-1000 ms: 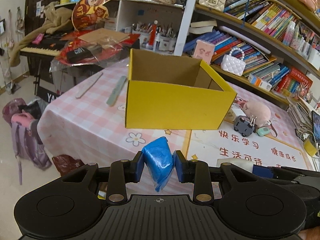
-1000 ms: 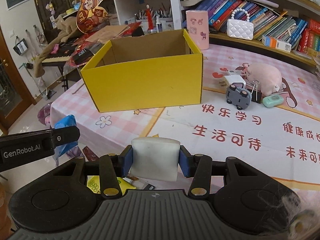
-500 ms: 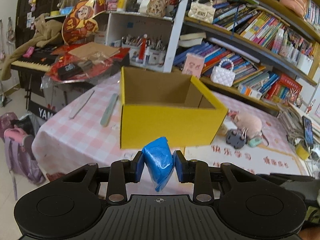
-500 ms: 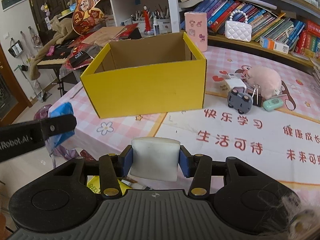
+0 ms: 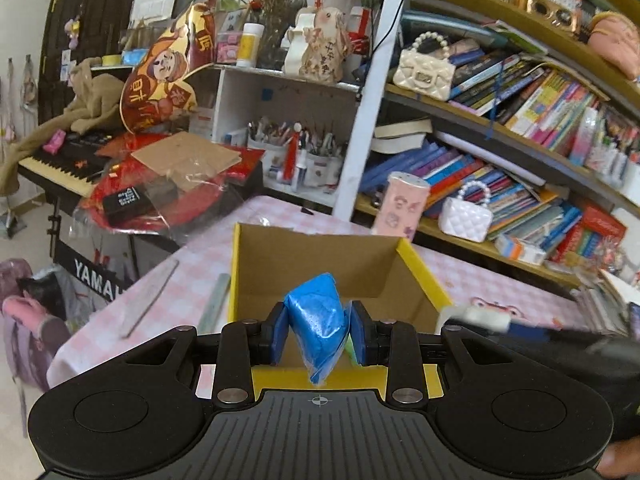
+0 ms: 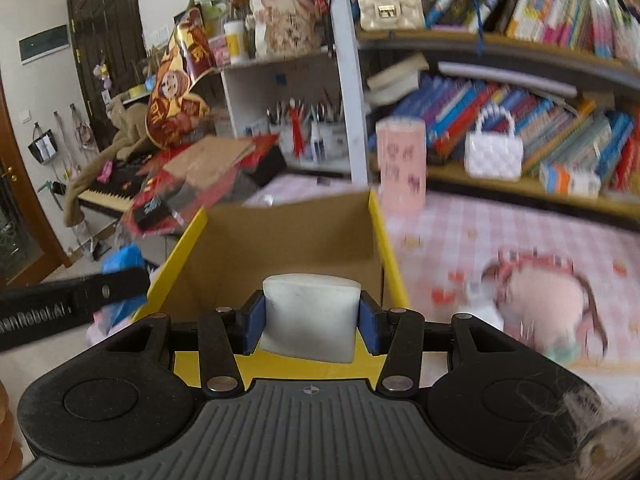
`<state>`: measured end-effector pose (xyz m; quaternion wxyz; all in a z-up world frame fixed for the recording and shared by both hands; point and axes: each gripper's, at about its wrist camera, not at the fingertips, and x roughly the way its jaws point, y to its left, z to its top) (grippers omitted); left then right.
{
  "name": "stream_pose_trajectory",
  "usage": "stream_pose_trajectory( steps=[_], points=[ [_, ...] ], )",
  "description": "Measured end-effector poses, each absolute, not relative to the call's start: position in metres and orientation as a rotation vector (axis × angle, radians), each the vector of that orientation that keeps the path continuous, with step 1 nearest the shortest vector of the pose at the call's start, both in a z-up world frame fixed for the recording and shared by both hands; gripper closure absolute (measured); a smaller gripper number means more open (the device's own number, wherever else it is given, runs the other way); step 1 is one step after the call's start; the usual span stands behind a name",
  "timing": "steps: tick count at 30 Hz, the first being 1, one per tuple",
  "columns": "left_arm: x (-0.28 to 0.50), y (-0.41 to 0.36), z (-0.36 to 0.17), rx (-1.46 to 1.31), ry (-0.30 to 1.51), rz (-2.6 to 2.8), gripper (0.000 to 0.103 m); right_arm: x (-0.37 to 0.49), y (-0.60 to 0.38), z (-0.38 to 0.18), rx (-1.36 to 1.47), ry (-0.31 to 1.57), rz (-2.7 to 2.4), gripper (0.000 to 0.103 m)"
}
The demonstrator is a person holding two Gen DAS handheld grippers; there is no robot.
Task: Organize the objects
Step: 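Carry the blue piece and white eraser with both tools over the box, then open both tools to drop the blue piece and eraser into the box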
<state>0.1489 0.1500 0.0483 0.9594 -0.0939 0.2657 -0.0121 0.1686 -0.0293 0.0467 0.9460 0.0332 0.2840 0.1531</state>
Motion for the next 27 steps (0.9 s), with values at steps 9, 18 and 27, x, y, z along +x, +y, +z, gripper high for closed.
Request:
stream_pose_trajectory(
  steps=[9,18,27],
  points=[
    [0.210,0.134,0.019,-0.113,0.613,0.060,0.072,0.258,-0.024,0.038,-0.007,0.592,0.406,0.058],
    [0.253,0.123,-0.011,-0.022,0.713,0.121,0.072,0.328,0.011,0.005,-0.167,0.701,0.545,0.058],
    [0.267,0.120,-0.022,0.001,0.750,0.136,0.070,0.358,0.030,-0.014,-0.231,0.816,0.594,0.058]
  ],
)
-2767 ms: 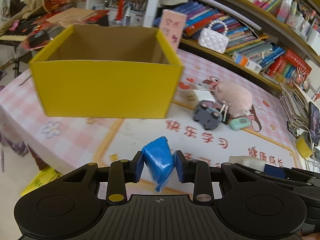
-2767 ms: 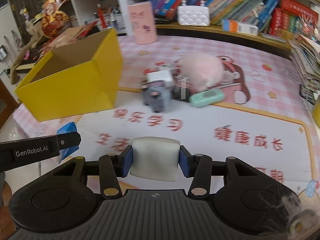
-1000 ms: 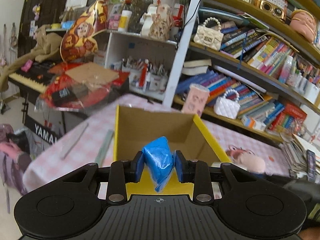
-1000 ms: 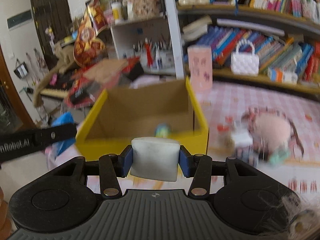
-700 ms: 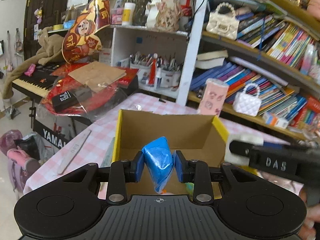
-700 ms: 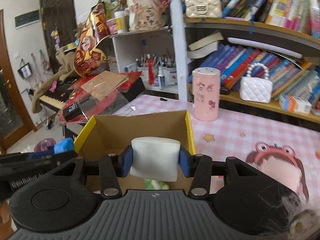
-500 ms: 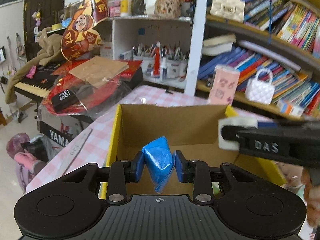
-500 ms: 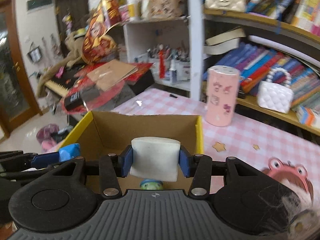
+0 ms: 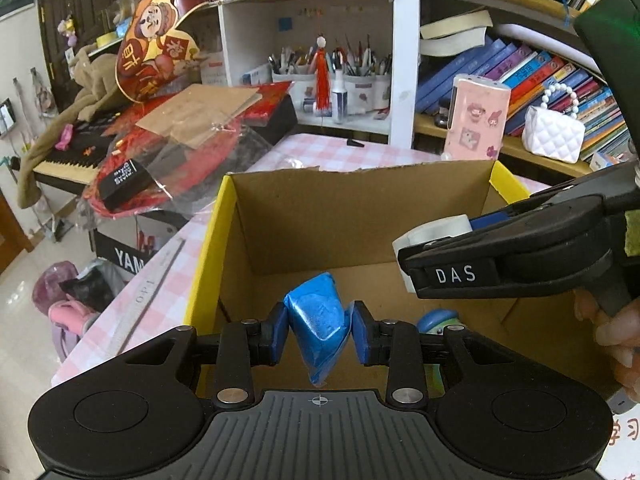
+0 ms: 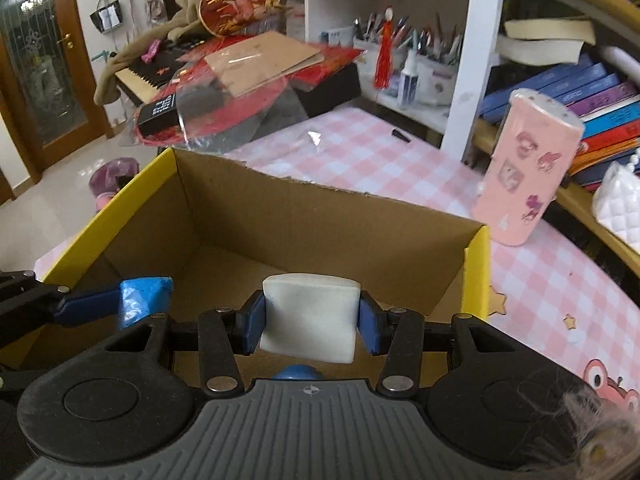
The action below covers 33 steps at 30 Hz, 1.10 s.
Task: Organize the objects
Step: 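Open both tools to drop the blue piece and eraser into the box, then withdraw both tools from the box toward the remaining toys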
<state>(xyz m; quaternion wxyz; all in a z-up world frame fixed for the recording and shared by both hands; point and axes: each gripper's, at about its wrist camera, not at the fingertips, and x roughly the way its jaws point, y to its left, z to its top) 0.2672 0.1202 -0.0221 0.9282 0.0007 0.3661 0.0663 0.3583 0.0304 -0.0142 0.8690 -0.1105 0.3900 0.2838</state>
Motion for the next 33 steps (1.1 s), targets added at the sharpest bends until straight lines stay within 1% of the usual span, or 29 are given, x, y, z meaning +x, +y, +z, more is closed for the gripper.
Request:
stream_pose_trajectory(
  steps=[5,6,7,8,9,10,12,15,17,19,22,27,33],
  points=[
    [0.268,0.117,-0.023,0.018,0.750,0.133,0.068,0.360,0.032,-0.016,-0.240,0.825,0.565,0.058],
    [0.268,0.116,-0.023,0.020,0.748,0.130,0.064,0.360,0.032,-0.016,-0.241,0.820,0.562,0.057],
    [0.266,0.116,-0.021,0.022,0.741,0.126,0.056,0.360,0.032,-0.015,-0.243,0.812,0.560,0.055],
    [0.264,0.116,-0.020,0.023,0.731,0.124,0.051,0.358,0.032,-0.014,-0.244,0.798,0.557,0.053],
    [0.262,0.116,-0.018,0.021,0.717,0.122,0.046,0.356,0.031,-0.012,-0.243,0.778,0.553,0.047],
    [0.258,0.116,-0.014,0.017,0.697,0.120,0.042,0.353,0.030,-0.009,-0.240,0.756,0.547,0.044],
    [0.253,0.117,-0.008,0.005,0.667,0.115,0.035,0.350,0.028,-0.003,-0.227,0.734,0.543,0.043],
    [0.245,0.120,0.003,-0.015,0.631,0.110,0.034,0.343,0.021,0.009,-0.179,0.712,0.521,0.043],
    [0.238,0.123,0.013,-0.032,0.600,0.112,0.031,0.336,0.016,0.019,-0.141,0.689,0.501,0.043],
    [0.228,0.127,0.021,-0.044,0.564,0.117,0.024,0.327,0.010,0.029,-0.102,0.663,0.485,0.043],
    [0.212,0.135,0.035,-0.065,0.513,0.125,0.021,0.306,0.000,0.045,-0.038,0.620,0.460,0.043],
    [0.183,0.153,0.048,-0.117,0.474,0.133,0.020,0.264,-0.011,0.062,0.014,0.561,0.419,0.042],
    [0.148,0.167,0.045,-0.120,0.495,0.139,0.020,0.209,-0.006,0.058,-0.084,0.495,0.376,0.041]
  ],
)
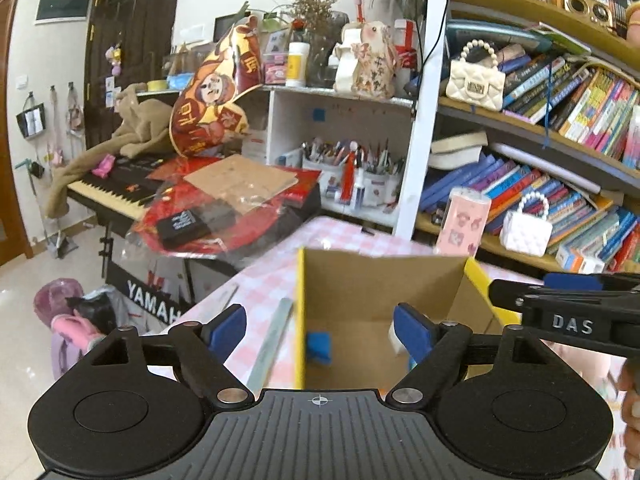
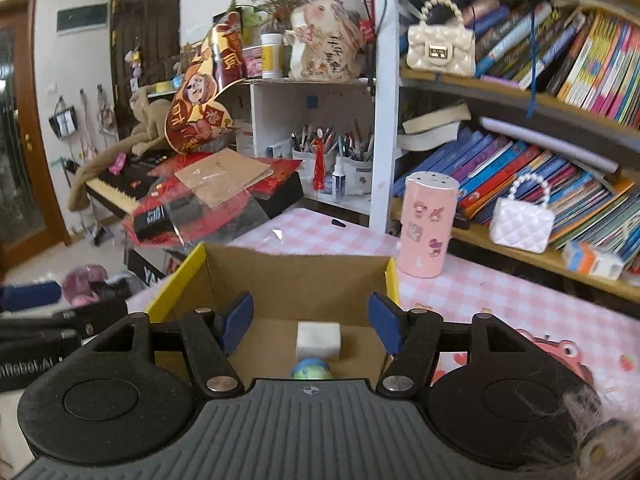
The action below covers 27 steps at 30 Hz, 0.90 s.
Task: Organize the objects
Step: 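Withdraw both tools from the box toward the remaining toys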
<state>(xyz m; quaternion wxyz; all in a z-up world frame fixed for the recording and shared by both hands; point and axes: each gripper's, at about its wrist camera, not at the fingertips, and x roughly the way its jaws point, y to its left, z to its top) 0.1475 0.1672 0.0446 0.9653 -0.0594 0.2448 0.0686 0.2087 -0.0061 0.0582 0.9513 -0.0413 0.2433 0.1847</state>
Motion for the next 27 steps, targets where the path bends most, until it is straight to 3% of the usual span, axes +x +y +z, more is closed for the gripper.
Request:
stream_pose_trajectory(
  steps=[8,11,27],
  points=[
    [0.099,0.171,0.023,-0.104,0.564,0.128,0.019,0.149,-0.001,0.035,-0.076,0.566,0.350,0.041],
    [0.081,0.170,0.015,-0.080,0.579,0.129,0.012,0.127,0.005,0.026,-0.097,0.587,0.327,0.040],
    [0.030,0.161,0.002,-0.084,0.612,0.102,0.011,0.042,-0.010,-0.003,-0.090,0.615,0.202,0.030]
  ],
)
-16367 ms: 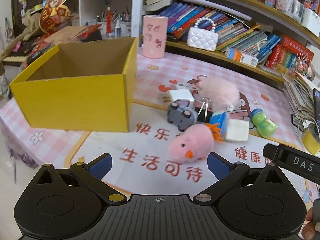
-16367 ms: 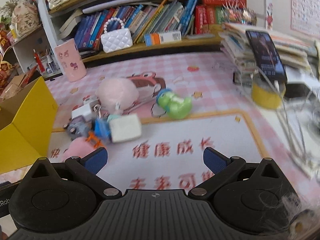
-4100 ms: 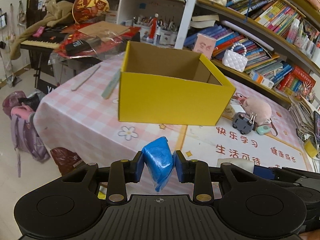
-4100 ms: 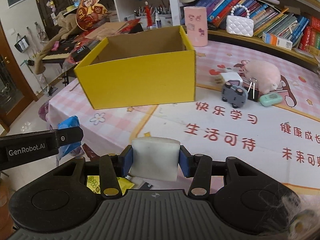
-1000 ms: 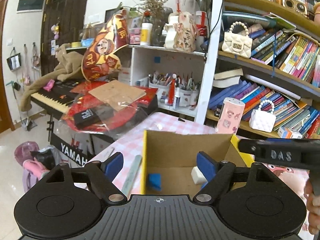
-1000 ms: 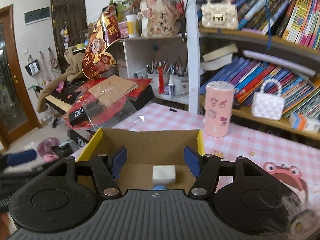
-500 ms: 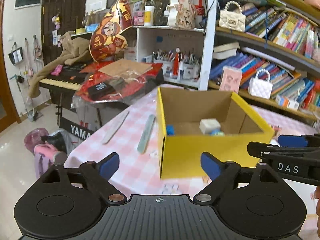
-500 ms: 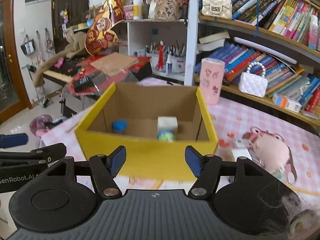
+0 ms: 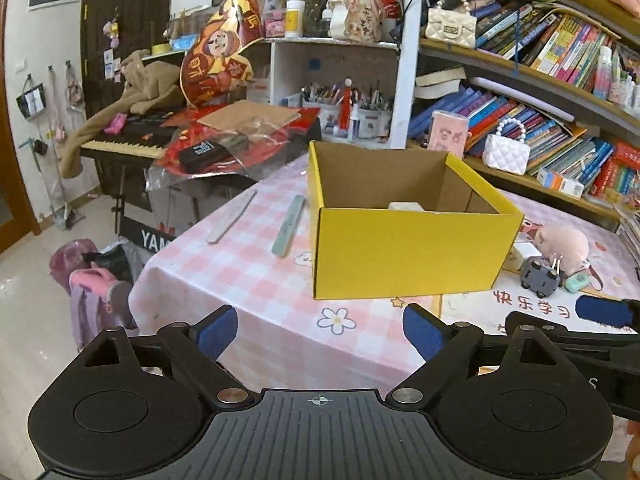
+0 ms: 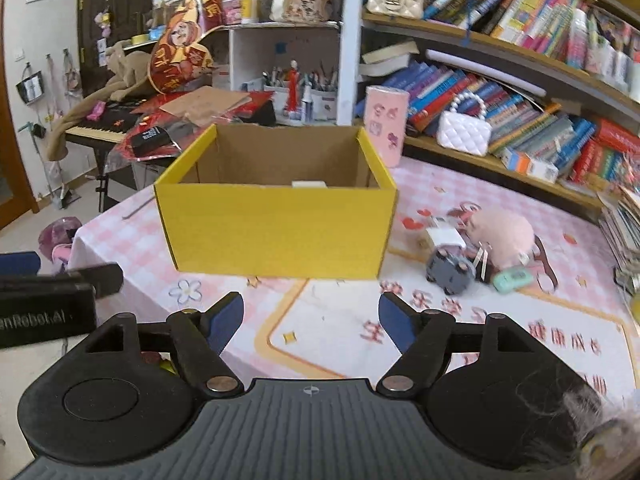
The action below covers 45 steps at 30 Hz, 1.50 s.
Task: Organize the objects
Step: 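Withdraw both tools from the box toward the remaining toys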
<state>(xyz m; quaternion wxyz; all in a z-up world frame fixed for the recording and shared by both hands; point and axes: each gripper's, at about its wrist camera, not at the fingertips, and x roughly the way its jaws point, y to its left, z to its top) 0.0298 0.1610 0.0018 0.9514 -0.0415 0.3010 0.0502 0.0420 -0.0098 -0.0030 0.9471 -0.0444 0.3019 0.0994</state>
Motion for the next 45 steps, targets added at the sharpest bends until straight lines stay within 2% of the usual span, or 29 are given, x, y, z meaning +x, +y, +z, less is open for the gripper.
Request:
stream_pose_trajectory(
  steps=[13,29,45],
  points=[
    [0.026,0.131,-0.008,-0.055,0.678,-0.039,0.011,0.014,-0.046,-0.012,-0.014,0.667,0.063,0.025],
    [0.046,0.046,-0.015,0.060,0.713,-0.275,0.011,0.001,-0.117,-0.018,0.043,0.697,-0.149,0.022],
    [0.080,-0.034,-0.021,0.129,0.741,-0.311,0.011,0.031,-0.200,-0.023,0.100,0.746,-0.228,0.021]
  ],
)
